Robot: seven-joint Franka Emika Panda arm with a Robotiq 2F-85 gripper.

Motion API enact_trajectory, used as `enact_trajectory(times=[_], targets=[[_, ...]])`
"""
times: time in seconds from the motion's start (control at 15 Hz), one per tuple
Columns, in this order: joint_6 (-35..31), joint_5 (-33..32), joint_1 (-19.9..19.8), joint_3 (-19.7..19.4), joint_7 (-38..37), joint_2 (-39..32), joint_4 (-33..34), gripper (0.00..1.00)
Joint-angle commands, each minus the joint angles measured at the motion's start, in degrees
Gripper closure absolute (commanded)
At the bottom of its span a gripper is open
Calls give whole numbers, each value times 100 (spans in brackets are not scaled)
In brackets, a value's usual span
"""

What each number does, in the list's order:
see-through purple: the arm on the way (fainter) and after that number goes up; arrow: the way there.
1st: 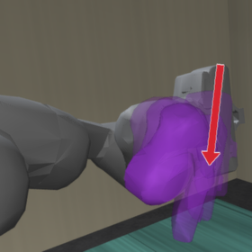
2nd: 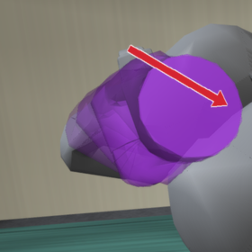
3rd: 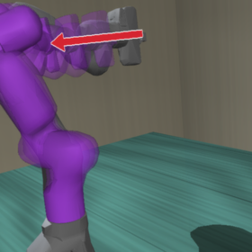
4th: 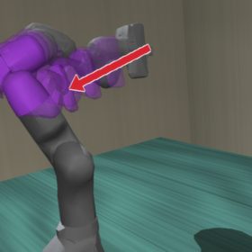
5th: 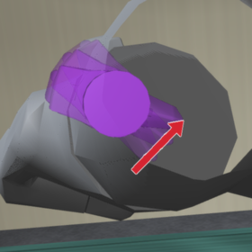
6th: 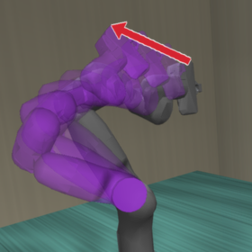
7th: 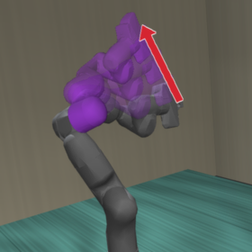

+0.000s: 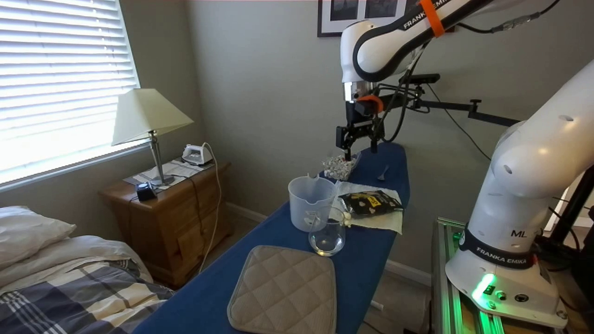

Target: Empty the black packet into the lunchbox

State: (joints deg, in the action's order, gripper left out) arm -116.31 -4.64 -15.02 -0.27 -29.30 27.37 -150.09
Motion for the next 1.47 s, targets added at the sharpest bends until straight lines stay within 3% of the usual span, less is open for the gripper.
enact_trajectory(times=[0.0,0.27,0.73,1.4], targets=[[-24,-256,-426,-140,-621,-28,-77,0],[-101,-230,-654,-347,-994,-258,-233,0],[-263,-192,-610,-653,-692,-641,-755,0],[-1761,436,-345,-975,504,-1447,-760,0]])
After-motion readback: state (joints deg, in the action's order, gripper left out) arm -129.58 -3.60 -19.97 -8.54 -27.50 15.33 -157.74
